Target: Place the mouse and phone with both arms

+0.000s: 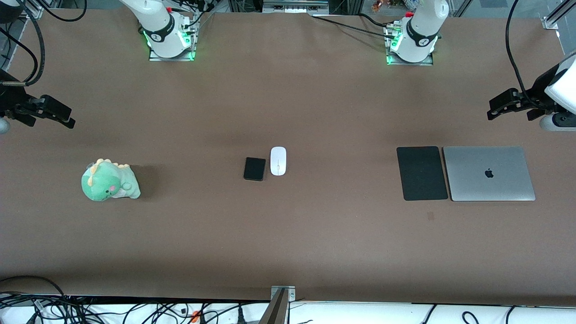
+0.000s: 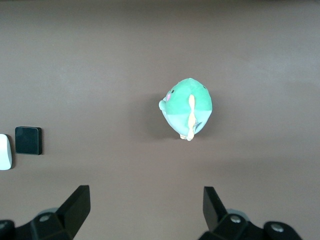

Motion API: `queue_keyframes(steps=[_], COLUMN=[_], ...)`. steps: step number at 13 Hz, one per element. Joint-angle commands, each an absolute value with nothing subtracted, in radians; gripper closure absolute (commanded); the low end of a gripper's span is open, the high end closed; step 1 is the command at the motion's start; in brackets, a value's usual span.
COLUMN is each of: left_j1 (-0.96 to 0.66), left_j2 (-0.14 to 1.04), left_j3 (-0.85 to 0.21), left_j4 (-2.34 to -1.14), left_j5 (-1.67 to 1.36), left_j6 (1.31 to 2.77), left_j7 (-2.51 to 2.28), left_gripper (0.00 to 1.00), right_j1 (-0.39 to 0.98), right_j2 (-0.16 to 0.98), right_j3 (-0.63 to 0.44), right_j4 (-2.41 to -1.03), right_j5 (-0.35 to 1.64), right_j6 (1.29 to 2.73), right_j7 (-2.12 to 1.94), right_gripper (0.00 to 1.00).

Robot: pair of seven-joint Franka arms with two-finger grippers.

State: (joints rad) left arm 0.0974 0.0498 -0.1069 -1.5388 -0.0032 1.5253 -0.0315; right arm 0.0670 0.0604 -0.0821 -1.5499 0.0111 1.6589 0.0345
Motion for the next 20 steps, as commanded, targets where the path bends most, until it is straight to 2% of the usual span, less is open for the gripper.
queue_keyframes(steps=[1, 13, 17, 20], left_j1=[0.103, 0.103, 0.083, 0.028], left_j2=[0.051, 0.052, 0.138, 0.207], left_j3=[-0.107, -0.109, -0.118, -0.185], left_j4=[-1.525, -1.525, -1.532, -1.529], left_j5=[-0.015, -0.017, -0.142, -0.163], left_j6=[1.509, 1.509, 1.514, 1.568], left_j7=[-0.006, -0.006, -0.047, -0.236], left_gripper=[0.0, 0.0, 0.0, 0.0], right_j1=[0.055, 0.06, 0.06, 0.06], right_j2=[0.057, 0.055, 0.057, 0.057], right_j3=[-0.069, -0.067, -0.067, -0.067], right_j4=[-1.532, -1.534, -1.534, -1.534], right_j5=[0.003, 0.002, 0.003, 0.003], right_j6=[1.635, 1.615, 1.615, 1.615], right_j7=[0.025, 0.029, 0.029, 0.029], right_gripper=[0.0, 0.0, 0.0, 0.0])
